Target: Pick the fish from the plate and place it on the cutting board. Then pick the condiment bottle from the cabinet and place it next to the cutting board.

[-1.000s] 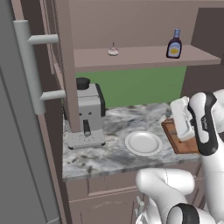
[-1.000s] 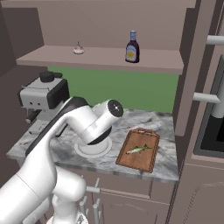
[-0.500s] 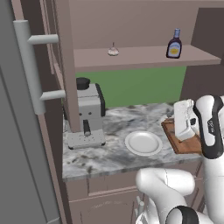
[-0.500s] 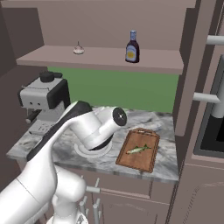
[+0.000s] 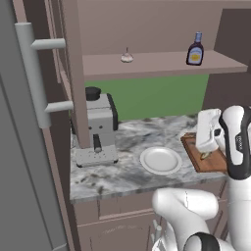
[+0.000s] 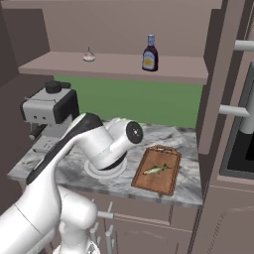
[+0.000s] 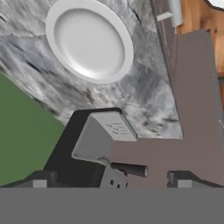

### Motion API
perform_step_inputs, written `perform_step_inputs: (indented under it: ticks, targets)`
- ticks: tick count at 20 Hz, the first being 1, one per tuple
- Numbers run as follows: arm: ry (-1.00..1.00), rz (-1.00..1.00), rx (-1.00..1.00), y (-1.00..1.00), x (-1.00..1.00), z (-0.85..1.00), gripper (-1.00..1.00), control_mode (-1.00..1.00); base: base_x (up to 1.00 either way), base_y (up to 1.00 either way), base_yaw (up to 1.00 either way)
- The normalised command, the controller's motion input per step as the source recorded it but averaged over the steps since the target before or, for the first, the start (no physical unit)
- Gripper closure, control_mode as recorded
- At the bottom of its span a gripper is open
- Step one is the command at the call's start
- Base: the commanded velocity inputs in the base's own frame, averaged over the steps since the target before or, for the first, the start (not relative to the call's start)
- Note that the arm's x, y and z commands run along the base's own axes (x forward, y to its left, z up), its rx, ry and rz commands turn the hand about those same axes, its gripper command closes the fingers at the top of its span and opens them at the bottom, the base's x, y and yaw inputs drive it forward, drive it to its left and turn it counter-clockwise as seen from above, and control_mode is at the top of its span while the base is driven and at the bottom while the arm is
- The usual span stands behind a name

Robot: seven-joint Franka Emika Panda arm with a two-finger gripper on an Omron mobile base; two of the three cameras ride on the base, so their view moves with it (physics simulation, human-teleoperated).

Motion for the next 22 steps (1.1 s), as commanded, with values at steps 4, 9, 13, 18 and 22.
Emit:
perform_step_inputs:
  ticks: [4,9,13,18,22]
  targets:
    - [-0.01,-0.12,0.00,0.00,0.00,0.27,-1.00,-1.00,0.00,0.00,0.00]
    - [-0.01,-0.13,0.00,0.00,0.00,0.29,-1.00,-1.00,0.00,0.00,0.00]
    - [-0.04,-0.12,0.00,0.00,0.00,0.23,-1.00,-1.00,0.00,0.00,0.00]
    - [-0.08,-0.11,0.02,0.00,0.00,0.15,-1.00,-1.00,0.00,0.00,0.00]
    - [-0.11,-0.10,0.05,0.00,0.00,0.10,-1.00,-1.00,0.00,0.00,0.00]
